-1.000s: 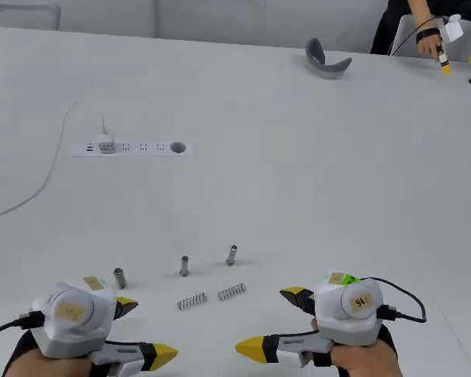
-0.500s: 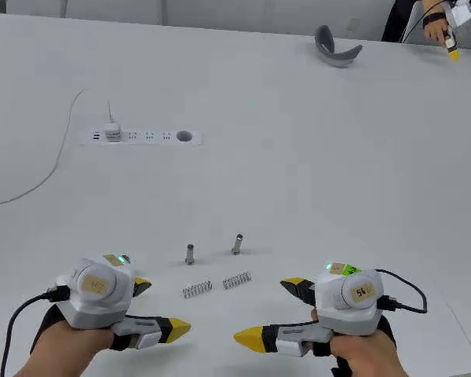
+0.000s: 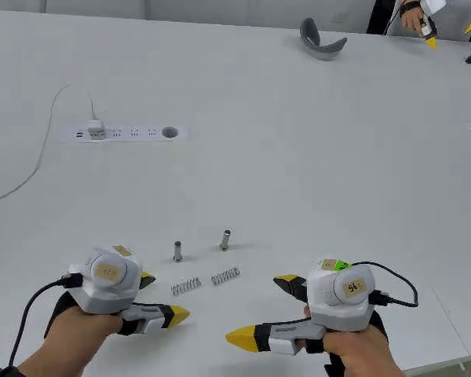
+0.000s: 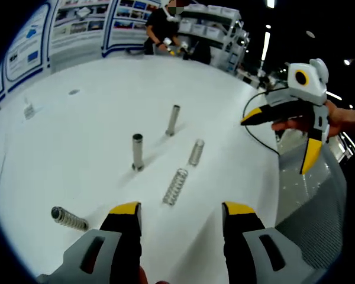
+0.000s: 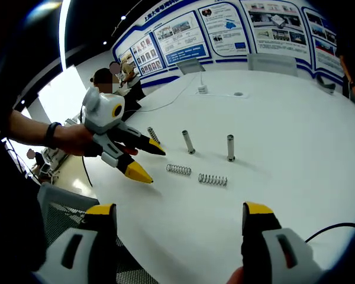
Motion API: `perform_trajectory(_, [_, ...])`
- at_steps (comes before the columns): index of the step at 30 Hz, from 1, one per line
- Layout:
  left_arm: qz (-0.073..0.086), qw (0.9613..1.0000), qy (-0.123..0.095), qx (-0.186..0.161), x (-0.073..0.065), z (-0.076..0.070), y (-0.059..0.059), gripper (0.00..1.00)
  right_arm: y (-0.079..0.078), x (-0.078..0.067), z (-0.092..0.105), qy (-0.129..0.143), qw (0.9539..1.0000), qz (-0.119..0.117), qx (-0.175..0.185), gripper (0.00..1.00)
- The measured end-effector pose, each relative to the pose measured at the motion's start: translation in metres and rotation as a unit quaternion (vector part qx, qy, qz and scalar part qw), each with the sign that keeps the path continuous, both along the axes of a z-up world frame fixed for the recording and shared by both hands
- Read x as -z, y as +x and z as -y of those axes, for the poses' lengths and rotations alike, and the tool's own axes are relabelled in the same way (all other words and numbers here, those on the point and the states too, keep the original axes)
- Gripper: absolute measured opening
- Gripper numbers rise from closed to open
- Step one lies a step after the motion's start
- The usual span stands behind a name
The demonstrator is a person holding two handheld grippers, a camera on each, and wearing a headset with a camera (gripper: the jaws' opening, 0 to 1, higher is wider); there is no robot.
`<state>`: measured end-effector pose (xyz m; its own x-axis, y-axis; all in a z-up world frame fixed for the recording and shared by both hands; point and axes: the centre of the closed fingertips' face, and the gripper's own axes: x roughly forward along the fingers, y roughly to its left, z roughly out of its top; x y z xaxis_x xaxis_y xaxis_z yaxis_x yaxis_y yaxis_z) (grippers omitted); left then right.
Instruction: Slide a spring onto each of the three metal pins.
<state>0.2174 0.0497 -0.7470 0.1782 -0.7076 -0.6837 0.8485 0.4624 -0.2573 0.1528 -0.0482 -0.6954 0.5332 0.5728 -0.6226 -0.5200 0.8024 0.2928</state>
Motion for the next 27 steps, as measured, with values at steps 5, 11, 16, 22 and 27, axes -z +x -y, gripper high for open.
perform_trajectory(5, [0.003,1.0000,0.008,0.002,0.005,0.005,0.002,0.49,-0.002,0.002,0.000,0.000,1.0000,-0.005,0.001,0.89])
perform_trajectory(11, [0.016,0.9996,0.017,0.015,0.010,0.010,0.003,0.41,-0.004,0.004,0.001,0.000,1.0000,-0.008,0.000,0.89])
perform_trajectory(16, [0.020,0.9993,0.026,0.020,0.016,0.013,0.004,0.36,-0.006,0.004,0.002,0.001,0.9999,-0.011,0.003,0.89])
perform_trajectory(22, [0.055,0.9970,0.045,0.032,0.020,0.013,0.006,0.25,-0.009,0.008,0.004,0.001,0.9998,-0.017,0.007,0.89])
perform_trajectory(27, [0.071,0.9951,0.060,0.033,0.021,0.012,0.011,0.14,-0.010,0.010,0.002,0.001,0.9998,-0.021,0.005,0.89])
